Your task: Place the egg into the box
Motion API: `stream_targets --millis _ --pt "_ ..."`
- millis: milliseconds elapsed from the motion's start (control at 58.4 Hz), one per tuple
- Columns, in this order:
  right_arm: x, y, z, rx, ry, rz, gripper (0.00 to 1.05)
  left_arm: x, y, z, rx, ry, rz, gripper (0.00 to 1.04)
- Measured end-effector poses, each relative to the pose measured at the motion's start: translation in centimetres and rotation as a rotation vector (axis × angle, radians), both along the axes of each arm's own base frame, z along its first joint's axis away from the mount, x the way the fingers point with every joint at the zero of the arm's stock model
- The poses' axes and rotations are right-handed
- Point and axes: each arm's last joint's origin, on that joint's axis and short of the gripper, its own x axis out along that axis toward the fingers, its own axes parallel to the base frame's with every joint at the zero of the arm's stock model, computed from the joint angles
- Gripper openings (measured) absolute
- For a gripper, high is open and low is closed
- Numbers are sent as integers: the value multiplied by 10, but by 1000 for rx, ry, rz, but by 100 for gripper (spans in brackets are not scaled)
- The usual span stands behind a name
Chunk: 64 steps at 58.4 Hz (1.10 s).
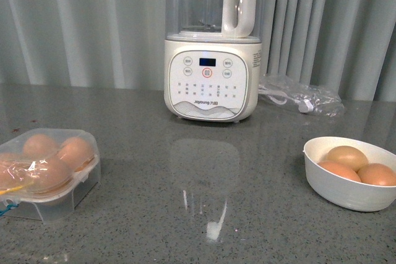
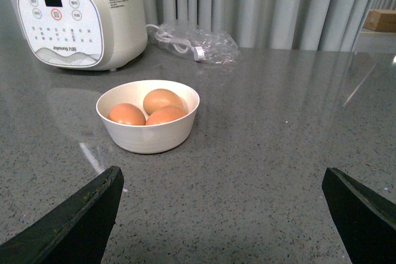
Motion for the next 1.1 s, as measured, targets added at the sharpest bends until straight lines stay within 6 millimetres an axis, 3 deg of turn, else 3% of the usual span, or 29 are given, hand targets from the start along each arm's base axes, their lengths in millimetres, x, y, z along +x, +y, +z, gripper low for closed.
stream_targets --millis 189,737,1097 --pt "0 0 0 0 0 0 98 0 0 0 0 0 0 7" --pt "0 0 0 0 0 0 98 0 0 0 0 0 0 99" --pt "0 0 0 0 0 0 98 0 0 0 0 0 0 98"
